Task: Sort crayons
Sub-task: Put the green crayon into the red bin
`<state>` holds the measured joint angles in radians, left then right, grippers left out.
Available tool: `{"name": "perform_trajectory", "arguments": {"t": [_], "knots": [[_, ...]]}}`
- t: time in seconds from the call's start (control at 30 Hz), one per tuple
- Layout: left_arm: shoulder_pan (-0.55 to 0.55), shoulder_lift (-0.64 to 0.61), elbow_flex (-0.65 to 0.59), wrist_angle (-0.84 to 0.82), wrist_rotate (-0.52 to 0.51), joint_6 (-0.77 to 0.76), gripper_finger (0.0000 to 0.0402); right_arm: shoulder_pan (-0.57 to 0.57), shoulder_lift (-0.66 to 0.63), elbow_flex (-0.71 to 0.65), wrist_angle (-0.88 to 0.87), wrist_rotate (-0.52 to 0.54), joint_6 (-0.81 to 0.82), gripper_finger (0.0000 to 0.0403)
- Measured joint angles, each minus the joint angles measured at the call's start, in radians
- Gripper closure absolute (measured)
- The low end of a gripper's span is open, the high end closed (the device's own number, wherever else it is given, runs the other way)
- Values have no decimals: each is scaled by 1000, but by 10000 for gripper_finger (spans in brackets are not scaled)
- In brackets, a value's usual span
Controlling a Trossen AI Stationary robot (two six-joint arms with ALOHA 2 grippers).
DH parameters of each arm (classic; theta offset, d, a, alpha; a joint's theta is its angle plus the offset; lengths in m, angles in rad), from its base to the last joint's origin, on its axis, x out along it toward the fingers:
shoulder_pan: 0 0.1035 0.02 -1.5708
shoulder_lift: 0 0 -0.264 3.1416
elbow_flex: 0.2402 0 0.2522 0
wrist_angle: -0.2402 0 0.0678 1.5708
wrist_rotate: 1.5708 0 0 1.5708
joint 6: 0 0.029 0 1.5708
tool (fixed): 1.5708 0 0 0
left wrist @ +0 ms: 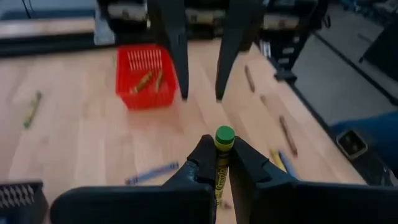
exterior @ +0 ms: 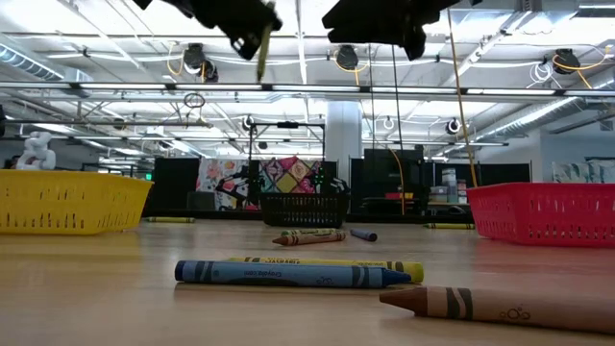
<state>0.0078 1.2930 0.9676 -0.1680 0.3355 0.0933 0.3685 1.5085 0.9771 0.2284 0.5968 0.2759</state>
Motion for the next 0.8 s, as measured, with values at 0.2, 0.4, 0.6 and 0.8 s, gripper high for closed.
{"name": "perform_trajectory", "arguments": {"t": [0.2,0.4,0.6,0.8], "knots": [[-1,0,0,107,0,-1,389,-7,1,0,32,-6,-69,300],[-2,1,0,175,0,-2,389,-31,1,0,103,-52,-131,300],[-2,1,0,259,0,0,389,-74,1,0,147,-90,-158,300],[-2,1,0,288,0,0,389,-106,1,0,206,-142,-193,300]]}}
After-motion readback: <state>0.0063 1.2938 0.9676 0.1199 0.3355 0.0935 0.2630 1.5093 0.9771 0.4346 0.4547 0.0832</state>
